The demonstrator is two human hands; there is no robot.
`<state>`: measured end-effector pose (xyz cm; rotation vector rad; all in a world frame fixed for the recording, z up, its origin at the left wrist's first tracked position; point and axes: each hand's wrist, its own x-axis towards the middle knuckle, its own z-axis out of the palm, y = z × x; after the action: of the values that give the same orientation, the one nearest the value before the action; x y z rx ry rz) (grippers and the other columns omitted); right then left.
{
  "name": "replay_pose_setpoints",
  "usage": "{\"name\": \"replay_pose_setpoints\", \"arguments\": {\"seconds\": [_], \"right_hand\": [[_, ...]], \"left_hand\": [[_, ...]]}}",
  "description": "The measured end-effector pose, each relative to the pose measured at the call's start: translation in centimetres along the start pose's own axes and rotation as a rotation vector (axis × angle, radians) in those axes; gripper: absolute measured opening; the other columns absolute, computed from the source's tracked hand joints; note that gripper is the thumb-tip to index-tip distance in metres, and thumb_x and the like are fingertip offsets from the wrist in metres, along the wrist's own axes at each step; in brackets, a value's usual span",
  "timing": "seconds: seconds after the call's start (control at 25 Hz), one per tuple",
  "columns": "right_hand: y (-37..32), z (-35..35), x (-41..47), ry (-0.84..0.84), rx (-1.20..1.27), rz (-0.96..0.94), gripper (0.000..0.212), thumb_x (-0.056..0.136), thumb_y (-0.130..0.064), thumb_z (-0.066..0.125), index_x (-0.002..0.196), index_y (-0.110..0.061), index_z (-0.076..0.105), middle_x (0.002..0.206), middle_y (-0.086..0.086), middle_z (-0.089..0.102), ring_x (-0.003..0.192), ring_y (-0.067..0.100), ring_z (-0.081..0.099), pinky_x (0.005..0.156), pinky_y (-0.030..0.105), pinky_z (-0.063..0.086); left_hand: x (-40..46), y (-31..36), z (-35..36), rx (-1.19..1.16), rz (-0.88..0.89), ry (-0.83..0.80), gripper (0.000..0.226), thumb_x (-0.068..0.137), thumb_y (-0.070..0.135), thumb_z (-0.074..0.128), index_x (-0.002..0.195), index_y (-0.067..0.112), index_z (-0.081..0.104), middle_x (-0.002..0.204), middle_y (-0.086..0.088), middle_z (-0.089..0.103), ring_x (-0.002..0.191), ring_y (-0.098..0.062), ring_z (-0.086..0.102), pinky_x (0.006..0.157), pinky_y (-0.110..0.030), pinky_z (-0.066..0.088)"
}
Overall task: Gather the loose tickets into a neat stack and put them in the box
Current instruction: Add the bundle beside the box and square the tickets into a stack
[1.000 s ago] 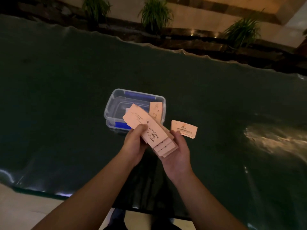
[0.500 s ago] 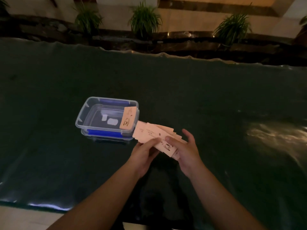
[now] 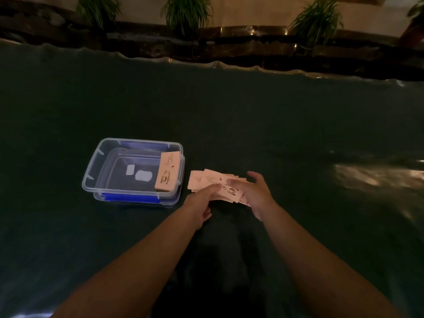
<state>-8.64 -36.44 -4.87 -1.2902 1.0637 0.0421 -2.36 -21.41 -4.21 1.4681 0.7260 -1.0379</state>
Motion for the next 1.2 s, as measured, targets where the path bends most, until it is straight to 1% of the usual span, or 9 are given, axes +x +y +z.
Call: {"name": "replay_pose_setpoints", "arguments": {"seconds": [0.16, 0.36, 0.52, 0.6, 0.72, 0.8, 0.92, 0.96, 1.2], "right_hand": [[0.8, 0.2, 1.6, 0.001, -0.021, 0.085, 0.102, 0.071, -0.029, 0.098, 0.156, -0.028, 0.040, 0.118, 0.005, 0.074, 0.102, 0.022, 0.075, 0.093, 0.049, 0.064], [1.1, 0.3, 2.2, -0.018, 0.054, 0.116, 0.084, 0.084, -0.028, 0.086, 0.156, -0.033, 0.042, 0.115, 0.004, 0.077, 0.093, 0.018, 0.080, 0.068, 0.035, 0.066], [1.2, 0.4, 2.6, -0.030, 0.070, 0.122, 0.078, 0.089, -0.023, 0.079, 0.156, -0.034, 0.042, 0.123, 0.007, 0.075, 0.095, 0.023, 0.081, 0.080, 0.043, 0.068], [1.5, 0.3, 2.3, -0.032, 0.076, 0.123, 0.076, 0.090, -0.022, 0.078, 0.156, -0.033, 0.042, 0.119, 0.007, 0.075, 0.088, 0.022, 0.082, 0.072, 0.038, 0.068], [2.2, 0.0, 1.2, -0.076, 0.053, 0.156, 0.068, 0.093, -0.024, 0.074, 0.154, -0.032, 0.044, 0.110, 0.004, 0.077, 0.087, 0.021, 0.080, 0.062, 0.036, 0.064], [3.0, -0.5, 0.4, -0.110, 0.054, 0.169, 0.062, 0.094, -0.024, 0.072, 0.151, -0.031, 0.048, 0.110, 0.004, 0.078, 0.096, 0.023, 0.077, 0.067, 0.038, 0.062], [4.3, -1.3, -1.0, -0.132, 0.078, 0.141, 0.053, 0.096, -0.018, 0.071, 0.146, -0.024, 0.054, 0.115, 0.007, 0.078, 0.098, 0.025, 0.079, 0.074, 0.040, 0.066], [4.7, -1.6, -1.6, -0.135, 0.090, 0.126, 0.050, 0.097, -0.016, 0.070, 0.145, -0.021, 0.057, 0.116, 0.009, 0.078, 0.099, 0.026, 0.079, 0.078, 0.042, 0.066], [6.2, -3.5, -5.4, -0.234, 0.204, 0.077, 0.052, 0.097, -0.008, 0.071, 0.144, -0.024, 0.054, 0.127, 0.015, 0.075, 0.110, 0.035, 0.076, 0.100, 0.056, 0.059]], "left_hand": [[1.7, 0.3, -0.4, 0.053, 0.042, 0.209, 0.119, 0.064, 0.057, 0.090, 0.159, 0.021, 0.029, 0.151, -0.011, 0.045, 0.133, -0.033, 0.049, 0.111, -0.051, 0.046], [2.5, 0.8, 0.8, 0.160, 0.155, 0.171, 0.091, 0.082, 0.063, 0.070, 0.158, 0.025, 0.035, 0.150, -0.006, 0.049, 0.130, -0.029, 0.052, 0.111, -0.050, 0.044], [2.8, 1.4, 0.8, 0.286, 0.150, 0.184, 0.090, 0.081, 0.063, 0.066, 0.156, 0.023, 0.036, 0.144, -0.008, 0.053, 0.129, -0.030, 0.052, 0.111, -0.052, 0.043], [2.5, 1.3, 0.4, 0.256, 0.137, 0.155, 0.090, 0.080, 0.059, 0.072, 0.154, 0.020, 0.038, 0.136, -0.008, 0.058, 0.122, -0.028, 0.056, 0.105, -0.048, 0.047], [1.6, 0.9, -0.4, 0.150, 0.104, 0.034, 0.074, 0.085, 0.042, 0.078, 0.145, 0.012, 0.047, 0.109, -0.004, 0.067, 0.096, -0.019, 0.063, 0.073, -0.033, 0.049], [1.1, 0.4, -1.3, 0.133, 0.083, -0.072, 0.064, 0.087, 0.032, 0.079, 0.141, 0.009, 0.053, 0.112, -0.007, 0.071, 0.098, -0.020, 0.067, 0.072, -0.034, 0.051], [0.3, -0.6, -2.5, 0.072, 0.066, -0.161, 0.063, 0.085, 0.022, 0.081, 0.141, 0.011, 0.054, 0.122, -0.013, 0.074, 0.113, -0.028, 0.069, 0.100, -0.047, 0.055], [0.0, -1.1, -2.7, 0.050, 0.068, -0.179, 0.063, 0.084, 0.019, 0.081, 0.140, 0.012, 0.054, 0.121, -0.014, 0.076, 0.113, -0.030, 0.070, 0.102, -0.049, 0.055], [-1.5, -3.3, -2.8, -0.053, 0.184, -0.216, 0.071, 0.082, 0.007, 0.082, 0.144, 0.018, 0.049, 0.127, -0.014, 0.071, 0.112, -0.032, 0.071, 0.097, -0.055, 0.059]]}}
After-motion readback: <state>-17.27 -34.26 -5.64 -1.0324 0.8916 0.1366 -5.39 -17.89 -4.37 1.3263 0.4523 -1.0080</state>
